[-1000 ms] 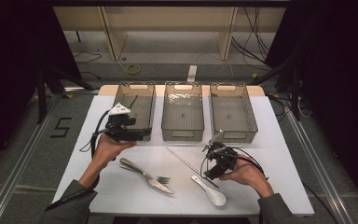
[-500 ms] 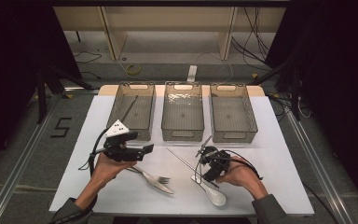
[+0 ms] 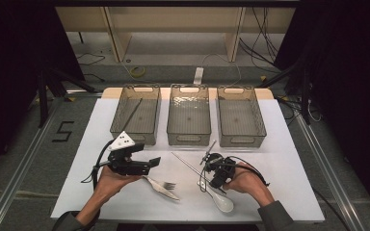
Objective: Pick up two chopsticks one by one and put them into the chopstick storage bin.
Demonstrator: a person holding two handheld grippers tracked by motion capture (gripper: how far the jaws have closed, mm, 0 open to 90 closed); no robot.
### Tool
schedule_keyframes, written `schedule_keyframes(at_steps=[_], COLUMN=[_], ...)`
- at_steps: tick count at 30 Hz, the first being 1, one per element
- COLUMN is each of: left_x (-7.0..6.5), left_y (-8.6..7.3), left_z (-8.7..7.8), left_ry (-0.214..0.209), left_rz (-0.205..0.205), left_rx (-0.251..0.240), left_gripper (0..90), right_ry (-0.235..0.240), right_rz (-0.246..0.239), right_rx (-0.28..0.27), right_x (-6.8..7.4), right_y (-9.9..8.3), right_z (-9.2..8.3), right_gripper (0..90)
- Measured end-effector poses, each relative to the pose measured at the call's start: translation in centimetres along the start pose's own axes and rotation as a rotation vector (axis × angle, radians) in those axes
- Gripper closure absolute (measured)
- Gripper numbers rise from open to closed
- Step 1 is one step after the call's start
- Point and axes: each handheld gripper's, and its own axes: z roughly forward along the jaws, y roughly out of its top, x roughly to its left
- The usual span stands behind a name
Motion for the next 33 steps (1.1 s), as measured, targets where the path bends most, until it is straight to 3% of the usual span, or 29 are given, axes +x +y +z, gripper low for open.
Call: schedule_keyframes(at_steps=[7,22,28,33], left_x=[-0.25,-0.32,-0.37,-0.37], left_y=[-0.12,-0.15,-0.15,-0.16], left_z=[-0.07,-0.12,-0.07,-0.04], left_ry=[-0.002,0.002,0.002,0.001], left_rz=[0.003,0.015,0.020,0.023], left_rx=[0.000,0.000,0.003,0.009], left_gripper=[15.9,15.9,16.0,16.0], right_ry=[0.006,0.008,0.008,0.013], right_rz=[-0.005,0.002,0.006,-0.022], right_rx=[0.025,0.027,0.032,0.027], right_x=[0.24,0.12,0.15,0.03], right_y=[0.12,0.24,0.36,0.25], right_z=[0.54,0.61,0.61,0.52], right_gripper=[70.5,84.4,85.2,85.5])
